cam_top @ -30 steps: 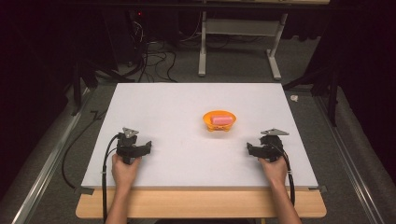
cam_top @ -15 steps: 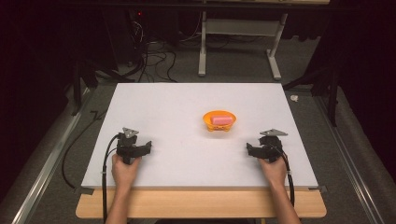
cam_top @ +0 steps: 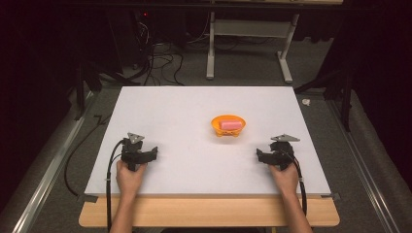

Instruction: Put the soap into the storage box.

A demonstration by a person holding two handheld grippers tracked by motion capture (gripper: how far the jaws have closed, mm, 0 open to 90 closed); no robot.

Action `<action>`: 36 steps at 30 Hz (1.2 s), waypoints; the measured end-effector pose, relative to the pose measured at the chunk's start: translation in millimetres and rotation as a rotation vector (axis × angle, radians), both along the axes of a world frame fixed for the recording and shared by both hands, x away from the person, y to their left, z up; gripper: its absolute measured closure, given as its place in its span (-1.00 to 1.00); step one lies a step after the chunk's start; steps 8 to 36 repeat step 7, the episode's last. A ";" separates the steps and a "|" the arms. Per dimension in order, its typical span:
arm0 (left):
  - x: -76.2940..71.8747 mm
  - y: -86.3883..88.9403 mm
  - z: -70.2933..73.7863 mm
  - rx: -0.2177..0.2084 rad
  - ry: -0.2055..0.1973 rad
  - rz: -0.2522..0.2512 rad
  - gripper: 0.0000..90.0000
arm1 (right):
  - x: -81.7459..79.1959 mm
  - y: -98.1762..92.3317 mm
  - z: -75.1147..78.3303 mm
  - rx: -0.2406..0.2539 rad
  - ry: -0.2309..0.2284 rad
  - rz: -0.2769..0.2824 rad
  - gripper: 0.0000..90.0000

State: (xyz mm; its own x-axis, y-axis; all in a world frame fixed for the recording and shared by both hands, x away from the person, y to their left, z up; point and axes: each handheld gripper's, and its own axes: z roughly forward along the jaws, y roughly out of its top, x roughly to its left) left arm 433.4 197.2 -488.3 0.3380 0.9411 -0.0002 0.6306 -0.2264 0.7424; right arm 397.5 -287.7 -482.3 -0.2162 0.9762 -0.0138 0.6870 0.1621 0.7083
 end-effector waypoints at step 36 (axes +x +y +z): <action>0.0 -0.1 0.0 0.000 -0.001 0.001 -0.48 | 0.1 0.0 0.0 0.001 0.001 -0.002 -0.54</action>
